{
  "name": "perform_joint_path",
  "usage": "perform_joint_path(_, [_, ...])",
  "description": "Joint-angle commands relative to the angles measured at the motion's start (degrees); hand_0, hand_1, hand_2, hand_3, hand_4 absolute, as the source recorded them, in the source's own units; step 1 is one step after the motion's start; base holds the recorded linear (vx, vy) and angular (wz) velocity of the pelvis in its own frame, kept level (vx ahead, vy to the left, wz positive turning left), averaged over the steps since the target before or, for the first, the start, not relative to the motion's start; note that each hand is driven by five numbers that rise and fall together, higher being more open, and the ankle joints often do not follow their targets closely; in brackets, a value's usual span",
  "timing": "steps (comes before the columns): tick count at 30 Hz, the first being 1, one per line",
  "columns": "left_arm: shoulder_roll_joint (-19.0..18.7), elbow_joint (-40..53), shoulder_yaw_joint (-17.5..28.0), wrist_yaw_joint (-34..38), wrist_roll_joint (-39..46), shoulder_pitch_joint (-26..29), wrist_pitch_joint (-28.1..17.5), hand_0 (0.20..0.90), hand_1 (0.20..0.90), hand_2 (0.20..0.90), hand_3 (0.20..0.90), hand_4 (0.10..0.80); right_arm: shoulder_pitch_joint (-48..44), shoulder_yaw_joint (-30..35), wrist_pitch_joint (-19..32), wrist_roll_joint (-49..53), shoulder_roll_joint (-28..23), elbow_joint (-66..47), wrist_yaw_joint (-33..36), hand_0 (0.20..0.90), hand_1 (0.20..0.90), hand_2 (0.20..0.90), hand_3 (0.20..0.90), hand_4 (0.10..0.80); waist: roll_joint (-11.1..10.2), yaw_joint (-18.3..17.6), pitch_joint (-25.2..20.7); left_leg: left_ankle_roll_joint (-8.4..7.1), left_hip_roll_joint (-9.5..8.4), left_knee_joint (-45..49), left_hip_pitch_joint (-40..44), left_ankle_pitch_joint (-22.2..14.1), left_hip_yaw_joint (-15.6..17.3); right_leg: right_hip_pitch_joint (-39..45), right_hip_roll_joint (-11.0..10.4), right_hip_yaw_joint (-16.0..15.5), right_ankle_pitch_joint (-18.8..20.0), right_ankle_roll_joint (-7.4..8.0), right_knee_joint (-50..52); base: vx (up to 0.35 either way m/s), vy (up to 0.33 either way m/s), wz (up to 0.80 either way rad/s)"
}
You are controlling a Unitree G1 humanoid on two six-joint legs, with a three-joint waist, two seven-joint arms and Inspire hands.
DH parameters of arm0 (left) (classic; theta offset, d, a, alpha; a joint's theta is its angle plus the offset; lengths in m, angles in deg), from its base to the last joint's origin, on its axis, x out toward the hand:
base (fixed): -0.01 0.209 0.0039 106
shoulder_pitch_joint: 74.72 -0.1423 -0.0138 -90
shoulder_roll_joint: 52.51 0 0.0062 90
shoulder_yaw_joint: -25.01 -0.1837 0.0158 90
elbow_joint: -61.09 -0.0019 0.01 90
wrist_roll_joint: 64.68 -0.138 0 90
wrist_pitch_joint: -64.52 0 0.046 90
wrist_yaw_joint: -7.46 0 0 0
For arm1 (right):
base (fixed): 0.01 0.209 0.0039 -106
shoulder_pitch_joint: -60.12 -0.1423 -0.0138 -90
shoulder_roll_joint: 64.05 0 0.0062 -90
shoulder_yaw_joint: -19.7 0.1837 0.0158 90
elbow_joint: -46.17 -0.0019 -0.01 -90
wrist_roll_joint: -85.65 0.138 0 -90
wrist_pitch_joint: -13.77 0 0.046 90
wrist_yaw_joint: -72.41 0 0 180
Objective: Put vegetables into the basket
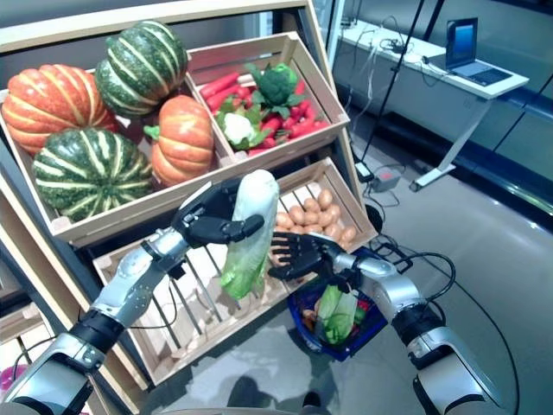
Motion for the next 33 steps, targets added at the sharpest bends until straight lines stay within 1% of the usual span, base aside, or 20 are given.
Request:
perform_joint_path(1, [1.4,3.7,-0.9,-0.3,7.1,6.9,-3.9,0.300,0.300,0.300,0.300,0.400,-8.1,-0.8,3.3,1.4,2.2,0.3,-4.4,0.900,0.900,0.900,0.900,0.800,-1.7,0.0,-4.5,0.28,1.05,-0.2,-3.3,2.1,-1.6,2.6,-1.0,0.0,-2.1,-1.22,0.1,0.031,-0.009,0.04])
perform_joint_path(9, [4.3,3.6,-1.7,-2.0,9.6,4.8,-1.9,0.300,0.300,0.300,0.300,0.400,-8.4,-0.7,3.8,6.5,5.3,-3.6,-7.2,0.900,0.900,0.900,0.900,0.800,-1.7,0.3,-4.4,0.20,1.07,-0.2,-3.0,1.9,-2.1,3.3,-0.9,-0.2,-2.3,-1.43,0.1,0.027,-0.002,0.09])
perform_joint_path(10, [5.0,3.1,-2.0,-2.3,9.8,4.4,-1.8,0.300,0.300,0.300,0.300,0.400,-8.4,-0.5,3.9,6.8,5.9,-4.0,-7.1,0.900,0.900,0.900,0.900,0.800,-1.6,0.3,-4.4,0.24,1.01,-0.2,-2.9,1.8,-2.2,3.5,-0.9,-0.2,-2.4,-1.44,0.1,0.036,0.009,0.06])
perform_joint_path(19, [8.2,1.0,-2.6,-3.8,11.4,2.5,-0.8,0.300,0.300,0.300,0.300,0.400,-10.3,1.3,5.4,13.5,9.5,-5.9,-5.2,0.900,0.900,0.900,0.900,0.800,-1.6,0.7,-4.6,0.29,0.75,-0.2,-2.5,1.3,-2.4,4.2,-1.3,-0.6,-2.4,-1.23,0.1,0.012,0.007,0.05])
perform_joint_path(26, [11.0,0.1,-3.5,-5.3,13.2,0.4,0.2,0.300,0.300,0.300,0.300,0.400,-12.5,2.3,4.8,17.9,11.6,-5.4,-4.8,0.900,0.900,0.900,0.900,0.800,-1.7,1.2,-4.5,0.33,0.73,-0.2,-2.2,1.0,-2.5,4.4,-1.5,-0.6,-2.4,-1.14,0.1,0.002,0.003,0.02])
perform_joint_path(27, [11.6,-0.6,-4.2,-6.0,13.8,-0.2,-0.3,0.300,0.300,0.300,0.300,0.400,-13.1,2.8,4.6,20.3,12.3,-5.1,-4.8,0.900,0.900,0.900,0.900,0.800,-1.7,1.4,-4.5,0.32,0.72,-0.2,-2.2,1.0,-2.5,4.3,-1.6,-0.7,-2.4,-1.08,0.1,0.000,0.000,0.00])
perform_joint_path(28, [11.7,-0.6,-4.3,-6.1,13.8,-0.2,-0.3,0.300,0.300,0.300,0.300,0.400,-13.1,2.8,4.6,20.5,12.3,-5.1,-4.8,0.900,0.900,0.900,0.900,0.800,-1.7,1.4,-4.5,0.32,0.72,-0.2,-2.2,1.0,-2.5,4.3,-1.6,-0.7,-2.4,-1.08,0.1,0.000,0.000,0.00])
perform_joint_path(31, [12.2,-1.9,-4.5,-7.5,15.4,-2.1,-0.5,0.300,0.300,0.300,0.300,0.400,-13.3,4.8,4.3,26.8,13.7,-5.5,-7.4,0.900,0.900,0.900,0.900,0.800,-1.7,1.7,-4.8,0.31,0.72,-0.2,-2.1,0.7,-2.4,4.6,-1.7,-0.8,-2.6,-1.04,0.1,0.000,0.000,0.00])
perform_joint_path(33, [12.3,-2.1,-4.2,-7.9,15.6,-2.5,-0.2,0.300,0.300,0.300,0.300,0.400,-13.0,5.7,4.1,28.4,14.0,-5.8,-8.8,0.900,0.900,0.900,0.900,0.800,-1.7,1.9,-4.8,0.32,0.69,-0.2,-2.0,0.7,-2.5,4.6,-1.7,-0.9,-2.6,-1.04,0.1,0.005,0.007,0.02])
